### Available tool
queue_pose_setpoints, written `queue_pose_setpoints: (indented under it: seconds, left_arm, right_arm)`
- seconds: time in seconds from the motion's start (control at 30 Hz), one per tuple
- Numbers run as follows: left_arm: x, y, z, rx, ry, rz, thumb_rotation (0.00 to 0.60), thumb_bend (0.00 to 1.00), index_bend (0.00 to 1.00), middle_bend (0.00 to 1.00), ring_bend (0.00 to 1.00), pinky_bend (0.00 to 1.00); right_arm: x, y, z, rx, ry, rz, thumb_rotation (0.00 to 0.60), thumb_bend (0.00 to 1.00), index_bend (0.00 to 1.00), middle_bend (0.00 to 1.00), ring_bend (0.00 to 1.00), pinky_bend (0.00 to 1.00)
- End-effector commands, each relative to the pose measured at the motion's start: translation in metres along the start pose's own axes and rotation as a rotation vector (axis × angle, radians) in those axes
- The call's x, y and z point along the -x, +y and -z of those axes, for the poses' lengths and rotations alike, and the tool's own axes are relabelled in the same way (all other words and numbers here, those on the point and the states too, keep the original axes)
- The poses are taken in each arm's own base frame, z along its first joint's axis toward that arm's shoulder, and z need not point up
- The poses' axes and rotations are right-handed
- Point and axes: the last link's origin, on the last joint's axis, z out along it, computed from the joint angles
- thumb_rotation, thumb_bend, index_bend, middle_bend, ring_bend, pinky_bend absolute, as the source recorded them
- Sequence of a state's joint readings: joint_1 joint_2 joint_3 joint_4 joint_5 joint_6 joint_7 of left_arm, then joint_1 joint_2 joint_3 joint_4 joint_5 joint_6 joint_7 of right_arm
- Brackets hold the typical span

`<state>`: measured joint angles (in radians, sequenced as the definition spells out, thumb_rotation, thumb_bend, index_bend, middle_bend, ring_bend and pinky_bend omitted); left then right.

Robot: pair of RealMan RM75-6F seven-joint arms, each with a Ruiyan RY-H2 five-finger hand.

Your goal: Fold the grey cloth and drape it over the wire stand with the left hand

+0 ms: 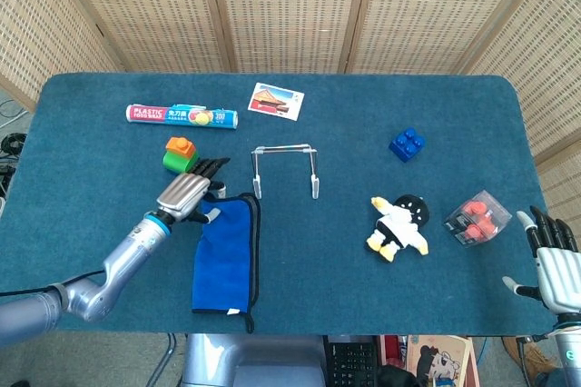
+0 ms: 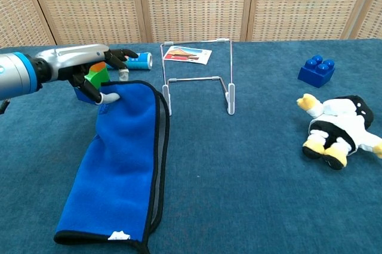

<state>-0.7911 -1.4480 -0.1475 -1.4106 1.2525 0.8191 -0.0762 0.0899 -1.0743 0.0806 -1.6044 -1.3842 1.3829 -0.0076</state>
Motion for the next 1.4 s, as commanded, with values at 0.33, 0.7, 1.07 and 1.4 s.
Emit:
queue_pose_setpoints:
  seconds: [0.33, 0.7, 1.07, 1.4]
  left_arm:
    - [-0.046, 0.030, 0.015, 0.071, 0.103, -0.020, 0.600, 0.46, 0.84, 0.00, 0.00, 0.00]
    - [-0.071, 0.069, 0.028, 0.125, 0.142, -0.025, 0.600, 0.46, 0.84, 0.00, 0.00, 0.00]
    - [-0.122, 0.104, 0.026, 0.126, 0.243, -0.046, 0.600, 0.46, 0.84, 0.00, 0.00, 0.00]
    - [-0.164, 0.121, 0.009, 0.082, 0.304, -0.019, 0.600, 0.46, 0.84, 0.00, 0.00, 0.00]
  right_arm:
    - [-0.004, 0.002, 0.002, -0.003, 0.010, -0.018, 0.600, 0.00, 0.00, 0.00, 0.00, 0.00]
    - [-0.009, 0.004, 0.003, -0.008, 0.019, -0.037, 0.600, 0.00, 0.00, 0.00, 0.00, 0.00]
    - [-0.011, 0.007, 0.003, -0.005, 0.021, -0.053, 0.600, 0.00, 0.00, 0.00, 0.00, 0.00]
    - [-0.013, 0.010, -0.003, 0.016, 0.017, -0.068, 0.600, 0.00, 0.00, 0.00, 0.00, 0.00]
